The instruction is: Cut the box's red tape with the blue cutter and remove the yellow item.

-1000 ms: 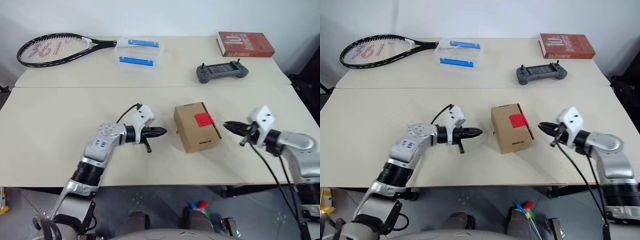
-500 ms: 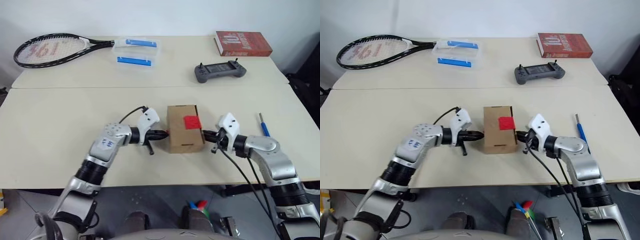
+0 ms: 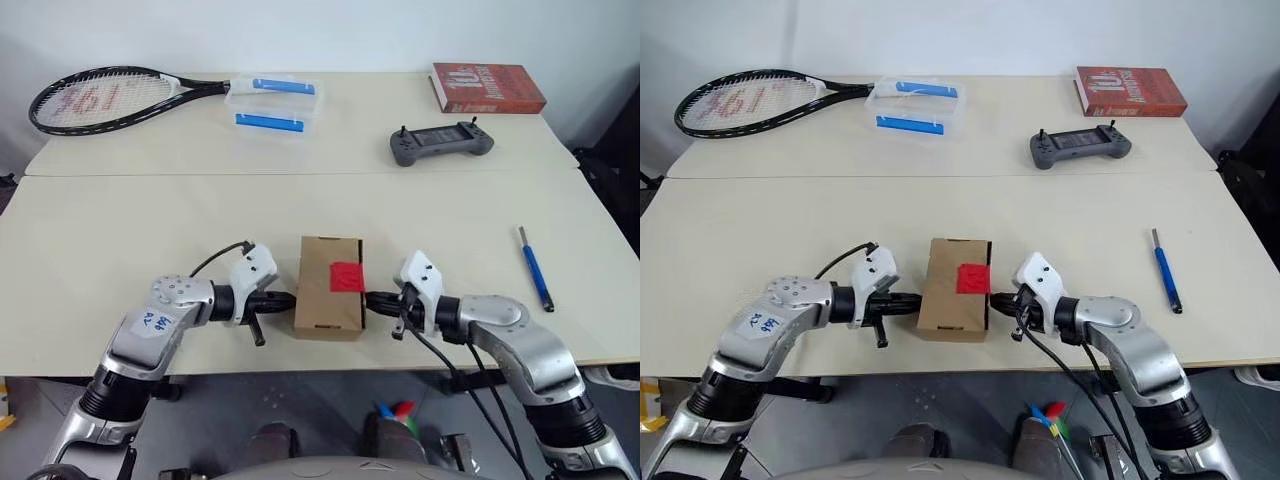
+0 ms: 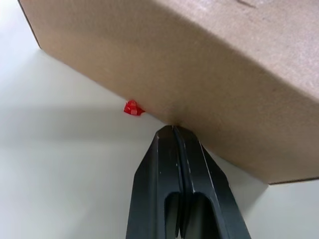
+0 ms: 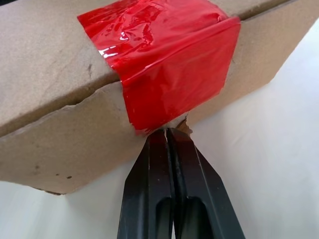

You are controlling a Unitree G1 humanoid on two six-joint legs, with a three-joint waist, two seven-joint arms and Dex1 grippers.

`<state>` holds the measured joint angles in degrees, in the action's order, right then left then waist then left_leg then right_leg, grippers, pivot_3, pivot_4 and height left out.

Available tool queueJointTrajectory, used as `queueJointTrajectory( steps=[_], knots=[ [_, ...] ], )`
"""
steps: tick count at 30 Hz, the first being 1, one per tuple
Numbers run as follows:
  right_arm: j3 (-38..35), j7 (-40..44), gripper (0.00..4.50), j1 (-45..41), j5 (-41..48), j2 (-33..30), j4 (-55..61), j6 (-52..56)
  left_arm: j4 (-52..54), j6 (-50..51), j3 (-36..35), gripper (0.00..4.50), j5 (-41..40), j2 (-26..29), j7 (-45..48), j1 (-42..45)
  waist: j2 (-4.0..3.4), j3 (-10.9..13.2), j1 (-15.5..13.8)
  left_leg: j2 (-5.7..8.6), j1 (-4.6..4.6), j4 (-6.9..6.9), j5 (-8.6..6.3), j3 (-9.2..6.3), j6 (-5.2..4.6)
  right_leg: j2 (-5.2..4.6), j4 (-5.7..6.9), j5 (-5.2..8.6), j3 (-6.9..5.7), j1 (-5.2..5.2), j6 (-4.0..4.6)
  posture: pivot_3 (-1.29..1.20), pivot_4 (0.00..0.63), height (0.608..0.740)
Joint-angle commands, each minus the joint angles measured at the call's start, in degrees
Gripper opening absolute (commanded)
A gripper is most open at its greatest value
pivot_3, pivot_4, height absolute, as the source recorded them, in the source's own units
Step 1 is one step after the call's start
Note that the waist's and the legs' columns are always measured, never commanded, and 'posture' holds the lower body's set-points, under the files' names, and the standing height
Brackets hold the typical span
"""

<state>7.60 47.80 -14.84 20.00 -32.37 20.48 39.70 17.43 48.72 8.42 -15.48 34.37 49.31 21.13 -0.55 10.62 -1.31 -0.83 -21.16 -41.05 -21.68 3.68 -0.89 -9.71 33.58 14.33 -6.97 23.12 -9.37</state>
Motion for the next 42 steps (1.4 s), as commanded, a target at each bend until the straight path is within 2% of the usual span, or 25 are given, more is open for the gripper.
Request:
queueJointTrajectory(
  steps=[1,11,16,21,27,31,35,39,42],
  knots=[
    [1.18,2.83,0.07,0.73,3.74,-0.46,4.28,0.77,4.54,1.08,0.61,0.0,-3.15,-1.21,-0.07,-0.75,0.0,0.0,0.01,0.0,0.0,0.0,0.0,0.01,0.0,0.0,0.0,0.0,0.01,0.0,0.0,0.0,0.15,0.74],
    [-0.84,5.64,0.07,-0.34,2.77,-3.3,-1.7,-2.33,8.19,2.01,1.45,0.0,-5.29,2.69,2.47,-4.47,0.0,0.0,0.03,0.0,0.0,0.01,0.0,0.03,0.0,0.0,0.0,0.01,0.04,0.03,0.02,0.0,0.15,0.74],
    [-0.1,6.31,0.07,-1.69,2.05,-3.9,-2.92,-2.94,7.76,1.7,2.18,0.0,-4.45,3.52,0.59,-5.33,0.0,0.0,0.02,0.0,-0.02,0.03,0.0,0.03,0.0,0.0,0.01,0.01,0.05,0.08,0.03,0.0,0.15,0.74],
    [-3.92,7.66,0.07,-0.16,4.6,-8.3,-0.56,-0.09,3.54,-1.62,-0.08,0.0,-3.2,8.84,2.55,-3.73,0.0,0.0,-0.01,0.0,-0.03,0.02,0.0,0.04,0.0,0.0,0.03,0.02,0.06,0.11,0.04,0.0,0.15,0.74],
    [-12.07,9.19,0.07,4.26,12.77,-14.32,4.67,7.75,-4.17,-6.22,-1.06,0.0,-3.82,15.44,9.04,1.51,0.01,0.01,-0.03,-0.01,-0.05,0.03,-0.01,0.08,0.0,0.01,0.04,0.03,0.07,0.17,0.07,0.0,0.15,0.74],
    [-21.65,9.88,0.92,5.3,27.14,-18.13,8.97,20.62,-5.91,-1.44,-4.51,0.0,-12.54,12.27,12.65,12.51,0.08,0.07,-0.54,-0.01,-0.19,-0.01,-0.01,0.07,-0.01,0.01,0.07,0.02,0.08,0.25,0.08,0.0,0.15,0.74],
    [-24.21,4.97,2.17,-0.04,36.73,-19.92,8.96,32.34,-6.29,-3.37,0.64,0.0,-11.3,5.42,12.07,20.88,0.29,0.02,-0.47,0.02,-0.18,-0.05,-0.02,0.07,-0.03,0.0,0.06,0.01,0.09,0.22,0.07,0.0,0.15,0.74],
    [-24.18,-7.16,3.52,-10.34,40.62,-14.51,4.43,44.09,-6.83,-2.81,4.24,0.0,-9.95,-0.09,9.62,23.7,0.31,0.03,0.23,0.0,-0.14,0.02,-0.01,0.14,-0.02,0.01,0.07,0.0,0.11,0.25,0.07,0.0,0.15,0.74],
    [-22.7,-13.32,4.47,-16.52,40.36,-8.09,1.85,47.14,-6.46,-3.0,8.23,0.0,-6.95,-1.86,7.39,23.01,0.3,0.03,0.58,-0.04,-0.14,0.03,0.0,0.16,0.0,0.06,0.1,0.01,0.12,0.29,0.07,0.0,0.15,0.74]
  ],
)
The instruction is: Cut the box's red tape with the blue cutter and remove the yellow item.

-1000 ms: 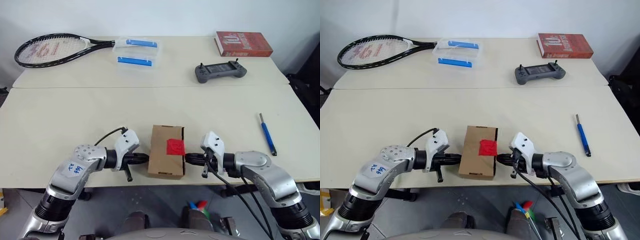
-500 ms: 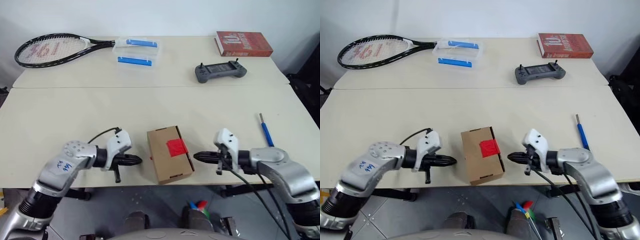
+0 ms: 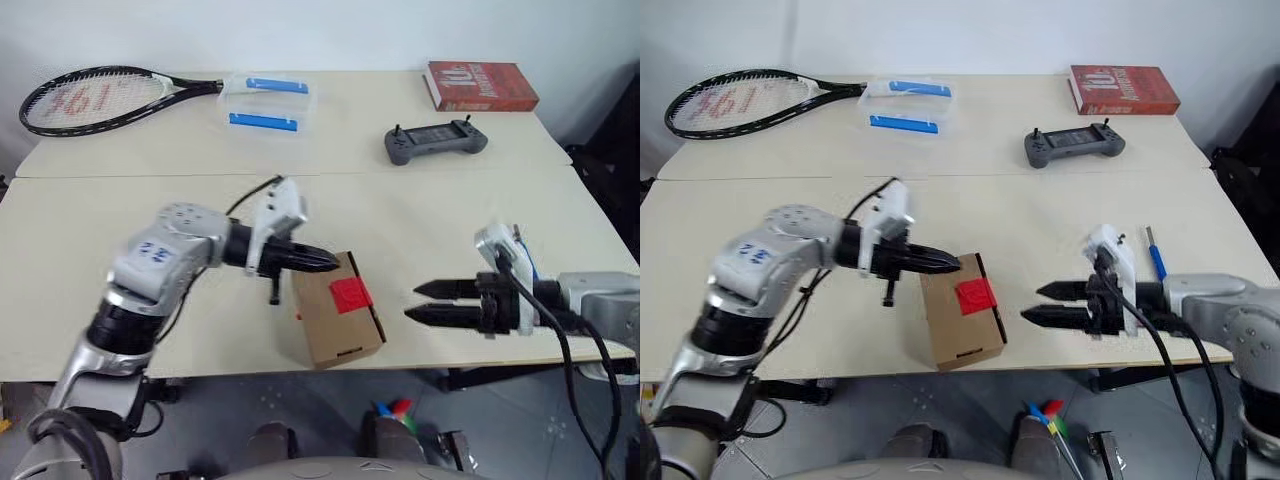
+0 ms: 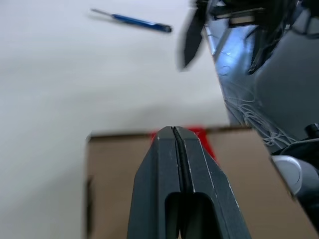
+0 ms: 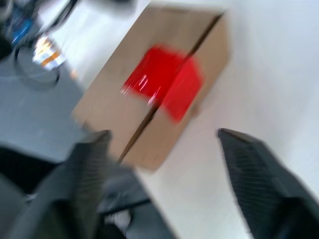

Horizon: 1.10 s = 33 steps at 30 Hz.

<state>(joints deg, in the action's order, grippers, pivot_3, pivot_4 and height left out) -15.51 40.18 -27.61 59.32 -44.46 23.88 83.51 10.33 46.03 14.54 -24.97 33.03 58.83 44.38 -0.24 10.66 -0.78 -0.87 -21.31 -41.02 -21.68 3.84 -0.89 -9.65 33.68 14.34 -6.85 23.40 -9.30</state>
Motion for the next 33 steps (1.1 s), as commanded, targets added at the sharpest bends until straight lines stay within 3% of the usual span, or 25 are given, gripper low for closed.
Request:
queueJointTrajectory(
  steps=[1,11,15,33],
  knots=[
    [0.76,-7.33,4.47,-4.96,0.6,5.63,-2.04,4.15,1.02,-0.07,2.69,0.0,2.83,-0.95,-2.61,-0.47,-0.01,0.0,0.02,0.0,0.01,0.02,0.01,0.01,0.01,0.0,0.05,0.01,0.01,0.03,0.01,0.0,0.15,0.74],
    [4.46,-14.17,4.47,-7.33,-2.77,11.74,-2.85,6.11,7.91,6.14,0.94,0.0,0.59,2.04,-4.59,-4.79,-0.01,0.0,-0.55,0.03,-0.16,0.0,0.01,-0.03,0.01,0.0,-0.01,0.0,0.0,0.14,0.0,0.0,0.15,0.74],
    [6.99,-13.65,4.47,-6.66,-5.16,10.16,-3.53,4.6,9.52,6.05,0.54,0.0,1.86,5.27,-5.96,-8.74,-0.02,-0.01,-0.4,0.01,-0.11,0.04,0.01,-0.01,0.01,0.01,0.01,0.0,0.01,0.14,0.0,0.0,0.15,0.74],
    [11.6,-11.63,4.47,-5.04,-10.97,5.19,-7.05,2.0,12.17,3.94,-1.08,0.0,1.68,4.54,-11.38,-16.43,-0.04,-0.04,-0.5,0.01,0.06,0.01,0.0,0.06,0.02,0.01,0.05,0.0,0.12,0.03,0.01,0.0,0.15,0.74]
  ],
)
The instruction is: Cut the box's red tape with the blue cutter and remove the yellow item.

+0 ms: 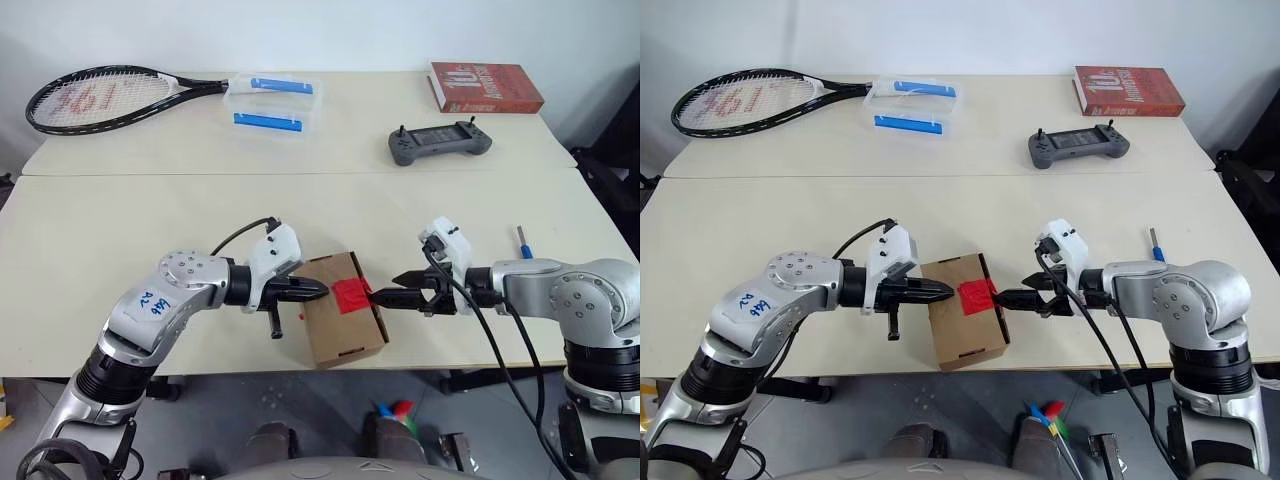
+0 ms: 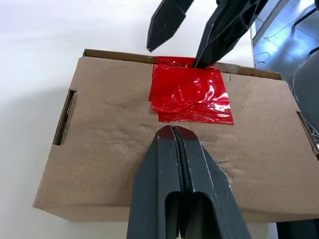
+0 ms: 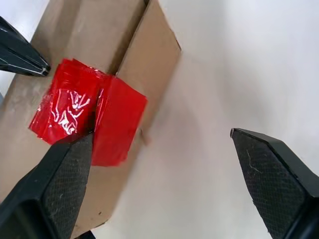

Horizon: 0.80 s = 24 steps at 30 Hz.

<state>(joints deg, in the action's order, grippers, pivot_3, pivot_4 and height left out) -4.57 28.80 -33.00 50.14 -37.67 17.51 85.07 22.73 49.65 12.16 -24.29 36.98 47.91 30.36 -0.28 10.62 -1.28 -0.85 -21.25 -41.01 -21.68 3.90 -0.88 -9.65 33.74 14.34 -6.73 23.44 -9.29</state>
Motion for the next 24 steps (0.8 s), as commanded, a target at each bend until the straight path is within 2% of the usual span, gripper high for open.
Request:
queueJointTrajectory(
  steps=[1,7,16,21,24],
  knots=[
    [0.85,-0.28,4.47,0.24,-2.07,-1.91,-0.86,0.52,-0.27,0.05,1.45,0.0,1.08,0.63,-0.46,-2.64,0.0,-0.01,0.0,0.0,0.0,0.0,0.0,0.0,0.0,0.0,0.0,0.0,0.0,0.0,0.0,0.0,0.15,0.74],
    [2.41,-1.51,4.47,-3.34,-2.37,-0.19,0.02,2.88,-0.68,-1.02,1.9,0.0,1.3,0.47,-0.8,-3.24,-0.01,-0.07,0.04,0.0,0.03,0.0,0.0,0.01,0.0,0.0,0.0,0.0,0.03,-0.02,0.0,0.0,0.15,0.74],
    [9.44,-3.88,4.47,-8.37,-6.56,0.18,1.16,6.46,-1.03,-1.76,2.29,0.0,1.52,0.26,-1.32,-3.56,-0.01,-0.08,0.01,0.0,0.03,0.0,0.0,0.01,0.0,0.0,0.0,0.0,0.04,-0.02,0.01,0.0,0.15,0.74],
    [19.49,-2.79,4.47,-7.83,-14.75,-6.53,0.91,-3.32,-1.07,-1.89,2.26,0.0,1.56,0.22,-1.57,-3.8,0.03,-0.12,-0.08,0.01,0.04,0.0,0.0,0.0,0.0,0.0,-0.01,0.0,0.04,-0.03,0.01,0.0,0.15,0.74],
    [23.09,-1.19,4.47,-6.68,-19.15,-9.87,-0.65,-10.23,-0.95,-1.86,2.27,0.0,1.56,0.38,-1.7,-3.98,0.2,-0.25,-0.11,0.02,0.04,0.0,0.0,-0.01,0.0,0.0,-0.04,0.0,0.04,-0.04,0.01,0.0,0.15,0.74]
  ],
)
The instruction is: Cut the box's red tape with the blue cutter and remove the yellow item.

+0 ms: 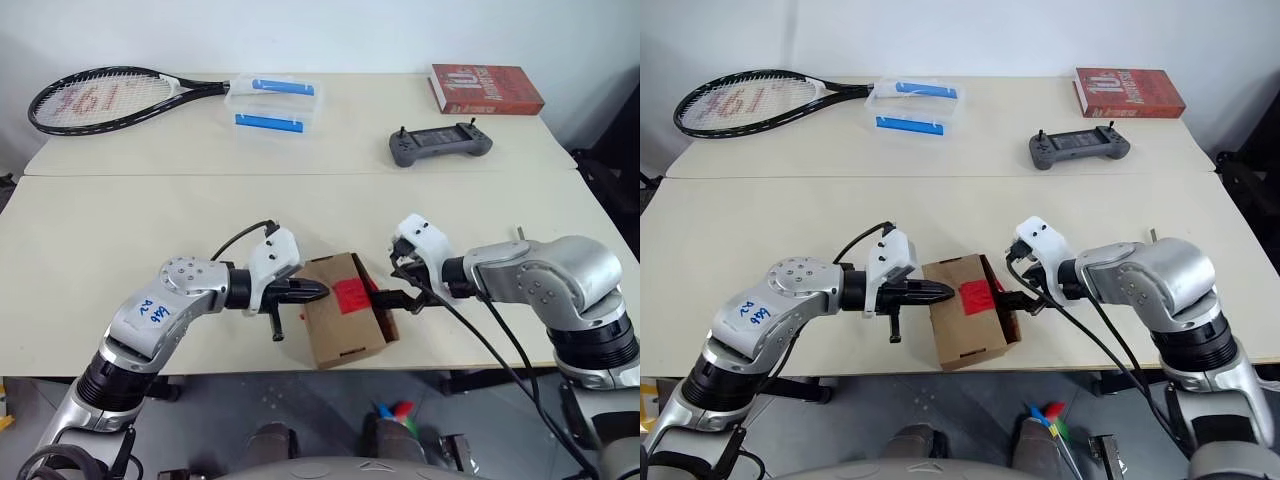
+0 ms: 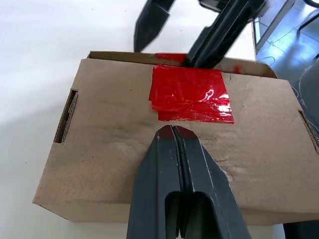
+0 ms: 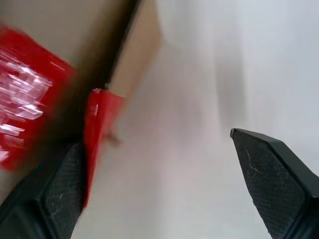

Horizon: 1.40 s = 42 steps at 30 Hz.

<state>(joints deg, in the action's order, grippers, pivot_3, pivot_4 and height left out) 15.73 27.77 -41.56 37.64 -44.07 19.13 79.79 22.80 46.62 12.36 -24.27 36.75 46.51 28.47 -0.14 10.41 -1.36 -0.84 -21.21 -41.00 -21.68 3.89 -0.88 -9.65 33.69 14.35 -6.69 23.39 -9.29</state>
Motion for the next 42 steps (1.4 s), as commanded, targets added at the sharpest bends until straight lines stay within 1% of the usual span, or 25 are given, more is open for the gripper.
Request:
queueJointTrajectory(
  steps=[1,3,10,12,14,17,19,22,25,28,34,38,41,42],
  knots=[
    [3.17,0.3,4.47,2.2,-7.49,-3.89,-2.59,-6.37,-0.95,1.19,2.07,0.0,1.51,0.67,-0.35,-2.17,0.1,-0.05,-0.04,0.0,-0.01,-0.01,0.0,0.0,0.0,0.0,0.0,0.0,0.0,0.0,0.0,0.0,0.15,0.74],
    [3.0,1.09,4.47,2.91,-8.58,-3.73,-2.94,-8.25,-0.88,1.23,2.03,0.0,1.51,0.79,-0.41,-2.29,0.08,-0.07,0.13,0.0,0.0,0.0,0.0,0.06,0.0,0.0,-0.04,0.0,0.03,0.0,0.0,0.0,0.15,0.74],
    [-1.74,2.01,4.47,6.43,-9.23,0.88,-2.6,-12.25,-0.51,1.37,1.62,0.0,1.58,1.3,-0.65,-2.52,0.18,-0.16,0.16,-0.04,0.03,-0.01,0.0,0.05,0.01,0.0,0.0,0.0,0.01,0.0,0.01,0.0,0.15,0.74],
    [-7.6,3.62,4.47,6.6,-5.51,2.54,-4.58,-8.96,-0.34,1.46,1.55,0.0,1.63,1.47,-0.74,-2.5,0.18,-0.16,0.16,-0.04,0.03,-0.01,0.0,0.04,0.01,0.0,0.01,0.0,0.01,0.0,0.01,0.0,0.15,0.74],
    [-12.24,7.41,4.47,6.07,-2.31,1.79,-8.27,-7.01,-0.16,1.5,1.51,0.0,1.69,1.67,-0.78,-2.46,0.18,-0.16,0.15,-0.04,0.0,-0.01,0.0,0.05,0.01,0.0,-0.01,0.0,0.02,0.0,0.02,0.0,0.15,0.74],
    [-16.31,14.78,4.47,3.87,3.35,-1.09,-15.49,-0.41,-0.11,1.33,1.5,0.0,1.8,2.03,-0.72,-2.34,0.18,-0.16,0.0,-0.03,-0.02,0.02,0.0,0.03,0.0,0.0,-0.05,-0.01,0.0,0.01,0.02,0.0,0.15,0.74],
    [-17.62,18.34,4.47,2.37,6.06,-2.08,-19.77,3.42,-0.1,1.26,1.45,0.0,1.79,2.17,-0.67,-2.3,0.18,-0.16,0.1,-0.04,-0.03,0.05,0.0,0.03,-0.01,0.0,-0.07,-0.01,0.0,0.01,0.02,0.0,0.15,0.74],
    [-12.57,26.05,4.47,1.84,6.38,-5.39,-23.07,2.5,-0.04,0.75,1.43,0.0,1.77,2.55,-0.31,-2.26,0.17,-0.16,0.14,-0.05,-0.01,0.07,0.0,0.04,-0.01,0.01,-0.08,0.0,-0.01,0.01,0.03,0.0,0.15,0.74],
    [-11.22,27.58,4.47,-0.24,5.62,-3.14,-29.42,3.0,0.04,0.37,1.35,0.0,1.64,2.83,-0.12,-2.31,0.18,-0.16,0.3,-0.04,0.0,0.06,0.0,0.05,-0.01,0.01,-0.1,0.0,0.01,0.0,0.03,0.0,0.15,0.74],
    [-7.03,27.82,4.47,-0.77,2.42,0.64,-32.2,-0.87,0.14,0.21,1.19,0.0,1.48,2.89,-0.1,-2.17,0.19,-0.18,0.62,-0.04,0.02,0.06,0.0,0.07,-0.01,0.01,-0.06,0.0,0.02,0.01,0.04,0.0,0.15,0.74],
    [-3.15,31.26,4.47,-1.5,1.91,3.58,-30.75,-1.05,0.09,0.33,0.99,0.0,1.42,2.87,-0.18,-1.95,0.24,-0.22,1.37,-0.07,0.06,0.03,0.0,0.03,0.0,0.03,-0.01,0.0,0.0,-0.03,0.03,0.0,0.15,0.74],
    [-2.2,31.55,4.47,-2.05,1.64,5.39,-30.33,-0.54,0.17,0.53,0.92,0.0,1.29,2.6,-0.38,-1.83,0.24,-0.22,1.41,-0.07,0.07,0.04,0.0,0.03,0.02,0.03,0.0,0.0,0.0,-0.02,0.03,0.0,0.15,0.74],
    [-1.3,32.18,3.85,-2.33,1.48,5.84,-29.9,-0.24,0.18,0.61,0.97,0.0,1.26,2.44,-0.47,-1.75,0.24,-0.22,1.42,-0.07,0.07,0.04,0.0,0.03,0.03,0.03,0.0,0.0,-0.01,-0.02,0.03,0.0,0.15,0.74],
    [-1.14,32.35,3.53,-2.36,1.4,5.85,-29.86,-0.25,0.17,0.61,1.0,0.0,1.28,2.41,-0.48,-1.72,0.24,-0.22,1.43,-0.07,0.06,0.04,0.0,0.02,0.03,0.03,0.0,0.0,-0.01,-0.02,0.03,0.0,0.15,0.74]
  ],
)
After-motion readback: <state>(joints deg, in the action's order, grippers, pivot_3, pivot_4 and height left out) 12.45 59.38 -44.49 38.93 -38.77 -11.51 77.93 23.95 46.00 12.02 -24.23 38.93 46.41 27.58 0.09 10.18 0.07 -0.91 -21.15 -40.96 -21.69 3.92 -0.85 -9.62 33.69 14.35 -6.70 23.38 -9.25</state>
